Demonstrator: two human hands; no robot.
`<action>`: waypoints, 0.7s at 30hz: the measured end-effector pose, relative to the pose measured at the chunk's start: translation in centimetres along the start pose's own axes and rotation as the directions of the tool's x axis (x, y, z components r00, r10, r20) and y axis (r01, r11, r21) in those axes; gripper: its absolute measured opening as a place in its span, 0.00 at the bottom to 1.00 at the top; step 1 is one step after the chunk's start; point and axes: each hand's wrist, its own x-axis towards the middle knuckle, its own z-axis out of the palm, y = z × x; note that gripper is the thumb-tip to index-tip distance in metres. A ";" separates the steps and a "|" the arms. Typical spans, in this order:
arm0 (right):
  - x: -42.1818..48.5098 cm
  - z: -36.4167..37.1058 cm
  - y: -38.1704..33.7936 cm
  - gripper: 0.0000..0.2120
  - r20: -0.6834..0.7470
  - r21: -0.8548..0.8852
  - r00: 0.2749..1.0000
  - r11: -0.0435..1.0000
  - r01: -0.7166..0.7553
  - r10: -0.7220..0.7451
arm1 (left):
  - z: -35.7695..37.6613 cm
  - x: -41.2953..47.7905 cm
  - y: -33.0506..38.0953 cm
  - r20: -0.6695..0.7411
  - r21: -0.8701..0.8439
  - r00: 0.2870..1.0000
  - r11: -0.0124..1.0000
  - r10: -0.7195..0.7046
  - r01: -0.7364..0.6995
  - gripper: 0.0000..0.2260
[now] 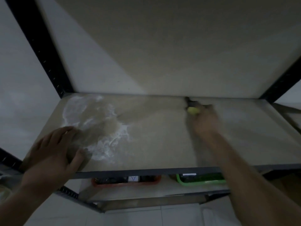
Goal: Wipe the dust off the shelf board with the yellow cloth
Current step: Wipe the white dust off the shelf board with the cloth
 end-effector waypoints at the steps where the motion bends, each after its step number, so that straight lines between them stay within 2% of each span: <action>1: -1.8 0.5 -3.9 0.15 0.031 0.009 0.998 0.999 0.049 -0.049 | 0.0 0.0 -0.1 0.000 0.000 1.000 1.000 -0.001 0.001 0.30; 2: -3.6 1.3 -7.6 0.15 0.065 0.067 0.994 0.994 0.083 -0.088 | 0.0 -0.1 -0.1 0.001 -0.005 1.000 1.000 -0.003 0.003 0.30; 4: -7.1 1.2 -15.2 0.16 0.200 0.319 0.960 0.939 0.127 -0.198 | 0.0 -0.1 -0.1 -0.008 -0.015 1.000 1.000 -0.001 0.001 0.31; 6: -8.8 0.3 -20.5 0.17 0.381 0.523 0.863 0.847 0.095 -0.333 | 0.3 -0.2 -0.2 -0.013 -0.007 1.000 1.000 0.018 -0.018 0.31; 7: -8.5 0.0 -21.5 0.18 0.439 0.567 0.821 0.821 0.063 -0.366 | 0.4 -0.1 -0.3 -0.014 -0.006 1.000 1.000 0.026 -0.026 0.32; 8: -7.7 -0.4 -21.4 0.19 0.443 0.591 0.817 0.805 0.045 -0.371 | 0.4 -0.1 -0.4 -0.015 -0.003 0.999 1.000 0.029 -0.029 0.32; 10: -5.4 -1.7 -18.1 0.19 0.325 0.636 0.883 0.769 0.060 -0.338 | 0.3 -0.2 -0.4 -0.008 -0.002 1.000 1.000 0.030 -0.030 0.32; 11: -3.9 -2.3 -15.0 0.18 0.257 0.598 0.911 0.793 0.113 -0.323 | 0.2 -0.3 -0.3 -0.002 -0.003 1.000 1.000 0.027 -0.027 0.32; 12: -2.2 -2.7 -11.1 0.18 0.197 0.468 0.924 0.859 0.206 -0.329 | 0.1 -0.4 -0.1 0.000 -0.004 1.000 1.000 0.025 -0.025 0.31; 14: 1.7 -3.4 -2.4 0.24 0.062 0.182 0.954 0.943 0.278 -0.293 | -0.1 -0.5 0.2 -0.023 -0.012 1.000 1.000 0.020 -0.020 0.30; 15: 3.7 -3.7 1.8 0.27 0.012 0.078 0.975 0.972 0.220 -0.221 | -0.1 -0.6 0.3 -0.042 -0.015 0.999 1.000 0.021 -0.021 0.29; 16: 5.3 -4.5 5.5 0.25 0.024 0.003 0.996 0.996 0.084 -0.084 | -0.1 -0.6 0.4 -0.056 -0.012 0.998 1.000 0.025 -0.026 0.28; 17: 6.5 -4.7 8.4 0.19 0.092 -0.043 0.991 0.995 -0.093 0.097 | 0.0 -0.5 0.4 -0.061 -0.007 0.998 1.000 0.030 -0.030 0.28; 18: 7.3 -5.1 10.6 0.16 0.161 -0.093 0.966 0.977 -0.190 0.203 | 0.1 -0.4 0.3 -0.056 -0.004 0.998 0.999 0.032 -0.032 0.28; 20: 7.3 -4.8 12.0 0.18 0.279 -0.178 0.923 0.958 -0.223 0.266 | 0.1 -0.4 0.1 -0.044 -0.006 0.999 1.000 0.027 -0.028 0.29; 21: 6.8 -4.5 11.0 0.20 0.294 -0.186 0.923 0.962 -0.199 0.248 | 0.1 -0.4 0.1 -0.041 -0.006 0.999 1.000 0.022 -0.022 0.29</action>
